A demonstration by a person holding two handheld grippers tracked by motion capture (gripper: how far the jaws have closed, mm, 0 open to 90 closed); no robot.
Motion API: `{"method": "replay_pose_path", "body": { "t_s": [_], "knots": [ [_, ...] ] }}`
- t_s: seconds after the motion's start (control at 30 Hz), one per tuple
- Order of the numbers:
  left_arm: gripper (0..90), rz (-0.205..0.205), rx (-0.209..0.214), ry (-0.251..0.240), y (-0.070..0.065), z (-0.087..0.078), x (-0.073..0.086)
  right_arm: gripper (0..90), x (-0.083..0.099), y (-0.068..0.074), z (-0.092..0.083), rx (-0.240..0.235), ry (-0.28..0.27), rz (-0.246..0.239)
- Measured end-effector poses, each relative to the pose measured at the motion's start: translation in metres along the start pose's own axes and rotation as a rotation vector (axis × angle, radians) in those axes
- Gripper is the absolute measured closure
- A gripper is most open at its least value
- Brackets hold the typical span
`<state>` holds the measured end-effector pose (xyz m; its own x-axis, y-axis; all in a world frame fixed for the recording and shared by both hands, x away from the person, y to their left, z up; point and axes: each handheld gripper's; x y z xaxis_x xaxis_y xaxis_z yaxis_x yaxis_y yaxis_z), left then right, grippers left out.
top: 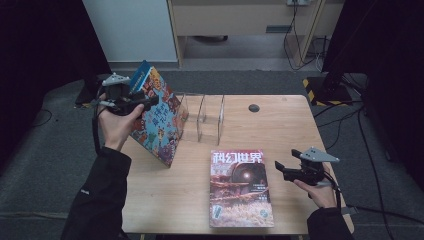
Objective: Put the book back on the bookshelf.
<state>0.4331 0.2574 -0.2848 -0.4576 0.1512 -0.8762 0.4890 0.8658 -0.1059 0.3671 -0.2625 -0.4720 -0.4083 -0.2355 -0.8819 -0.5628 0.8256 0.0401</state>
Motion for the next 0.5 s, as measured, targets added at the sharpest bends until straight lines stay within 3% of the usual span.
{"method": "replay_pose_path", "body": {
  "t_s": [0.23,0.5],
  "knots": [
    [35.0,0.041,0.059,-0.040,-0.028,0.001,0.025,17.1,-0.003,0.003,0.001,-0.001,-0.010,0.016],
    [33.5,0.058,0.096,-0.028,-0.049,0.010,0.066,15.7,-0.008,0.011,0.003,-0.017,-0.018,0.023]
  ]
}}
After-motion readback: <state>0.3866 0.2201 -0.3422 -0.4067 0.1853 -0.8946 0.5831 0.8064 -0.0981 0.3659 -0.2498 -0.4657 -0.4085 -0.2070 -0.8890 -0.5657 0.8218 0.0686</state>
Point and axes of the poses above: each handheld gripper's, and its own axes: z roughly forward along the jaws, x roughly out of its underside, y roughly to its left, and after that the axes turned 1 degree about y, right-handed
